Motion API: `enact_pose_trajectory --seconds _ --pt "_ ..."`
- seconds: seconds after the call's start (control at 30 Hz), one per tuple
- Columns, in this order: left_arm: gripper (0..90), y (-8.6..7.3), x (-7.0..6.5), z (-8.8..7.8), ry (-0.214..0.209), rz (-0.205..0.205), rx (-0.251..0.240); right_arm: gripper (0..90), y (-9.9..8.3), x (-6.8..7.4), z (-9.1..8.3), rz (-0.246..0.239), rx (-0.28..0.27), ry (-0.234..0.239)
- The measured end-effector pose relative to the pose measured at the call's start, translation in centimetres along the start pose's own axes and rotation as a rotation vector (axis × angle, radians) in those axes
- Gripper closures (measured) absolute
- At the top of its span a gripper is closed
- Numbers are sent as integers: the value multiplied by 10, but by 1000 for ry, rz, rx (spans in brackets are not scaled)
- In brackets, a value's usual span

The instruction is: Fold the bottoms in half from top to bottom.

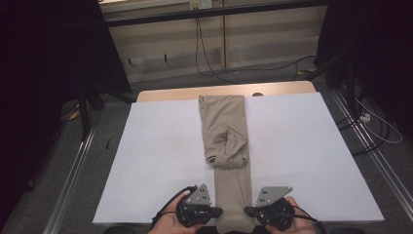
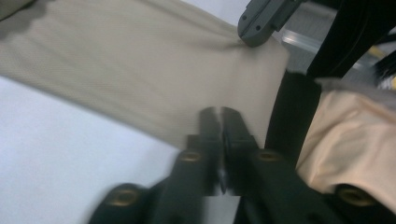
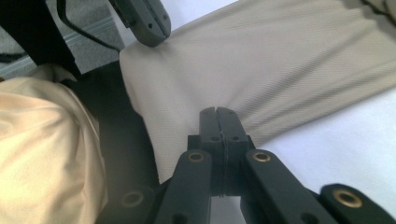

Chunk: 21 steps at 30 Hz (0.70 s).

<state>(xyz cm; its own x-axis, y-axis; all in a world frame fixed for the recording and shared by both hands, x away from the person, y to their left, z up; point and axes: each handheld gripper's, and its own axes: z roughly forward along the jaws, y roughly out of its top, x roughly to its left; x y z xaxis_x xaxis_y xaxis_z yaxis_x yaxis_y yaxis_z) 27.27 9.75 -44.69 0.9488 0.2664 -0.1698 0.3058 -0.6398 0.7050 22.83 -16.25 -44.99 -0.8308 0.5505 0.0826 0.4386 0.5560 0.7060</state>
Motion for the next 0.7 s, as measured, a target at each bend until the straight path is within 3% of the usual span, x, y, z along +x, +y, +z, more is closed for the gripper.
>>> enact_pose_trajectory --seconds 0.03,0.07,0.2,0.33,0.4,0.5,0.63,0.7 --pt "716 2 4 -1 15 -7 -10 858 1 -4 -2 20 -20 9" --pt "687 4 8 -1 30 -17 -26 803 3 -9 -4 40 -46 15" --pt "618 22 31 -5 140 -3 -67 740 19 -37 -9 92 -110 -67" --pt "593 45 63 1 215 -13 -103 718 40 -74 -3 122 -104 -154" --pt "561 57 77 6 258 -13 -118 694 52 -91 5 128 -100 -164" --pt "457 72 91 15 267 -20 -104 618 67 -108 18 144 -101 -170" --pt "460 78 103 30 290 -40 -80 580 75 -116 35 137 -62 -179" --pt "485 78 109 36 271 -99 -78 573 73 -119 42 155 -56 -180"
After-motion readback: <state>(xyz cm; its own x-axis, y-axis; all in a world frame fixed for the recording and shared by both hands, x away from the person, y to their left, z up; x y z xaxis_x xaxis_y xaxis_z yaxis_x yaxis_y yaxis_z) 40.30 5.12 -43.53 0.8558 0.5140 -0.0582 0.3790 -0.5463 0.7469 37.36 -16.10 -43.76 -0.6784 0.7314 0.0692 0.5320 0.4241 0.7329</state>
